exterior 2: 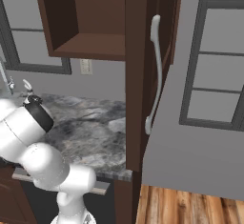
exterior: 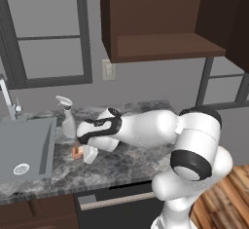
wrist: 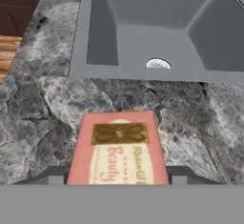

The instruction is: Locate and retrieve the bar soap and spray from the cabinet. Place them next to the sink.

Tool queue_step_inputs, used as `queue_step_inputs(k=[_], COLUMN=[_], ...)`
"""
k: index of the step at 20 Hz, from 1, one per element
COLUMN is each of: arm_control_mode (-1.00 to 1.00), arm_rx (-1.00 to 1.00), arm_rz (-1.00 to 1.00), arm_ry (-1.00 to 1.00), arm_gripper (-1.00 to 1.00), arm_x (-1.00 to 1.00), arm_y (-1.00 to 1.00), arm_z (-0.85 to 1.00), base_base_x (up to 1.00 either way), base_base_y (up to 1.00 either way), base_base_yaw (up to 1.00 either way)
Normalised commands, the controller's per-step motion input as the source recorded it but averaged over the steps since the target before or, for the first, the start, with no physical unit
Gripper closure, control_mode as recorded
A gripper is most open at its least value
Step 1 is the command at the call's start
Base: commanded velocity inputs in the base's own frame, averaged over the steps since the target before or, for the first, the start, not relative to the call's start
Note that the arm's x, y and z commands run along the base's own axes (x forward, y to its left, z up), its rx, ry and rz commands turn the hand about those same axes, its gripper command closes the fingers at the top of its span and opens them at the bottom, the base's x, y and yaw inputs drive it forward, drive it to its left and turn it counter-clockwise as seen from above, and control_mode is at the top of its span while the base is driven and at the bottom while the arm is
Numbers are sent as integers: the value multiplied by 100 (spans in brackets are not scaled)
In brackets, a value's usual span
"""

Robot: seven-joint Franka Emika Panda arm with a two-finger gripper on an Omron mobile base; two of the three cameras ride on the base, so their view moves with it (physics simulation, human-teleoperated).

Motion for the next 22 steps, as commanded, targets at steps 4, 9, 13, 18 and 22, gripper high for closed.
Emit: queue_step_inputs(k=[4, 9, 13, 18, 22], arm_control_mode=[-100, -100, -100, -100, -100], arm_rx=[0, 0, 0, 0, 0], arm_rz=[0, 0, 0, 0, 0], arm_ry=[3, 0, 0, 0, 0], arm_gripper=[100, 100, 100, 100, 100], arm_x=[16, 21, 22, 21, 24], arm_y=[27, 22, 22, 28, 26], arm_z=[-24, -19, -20, -22, -19], base_base_x=[0, 0, 0, 0, 0], base_base_y=[0, 0, 0, 0, 0], base_base_yaw=[0, 0, 0, 0, 0])
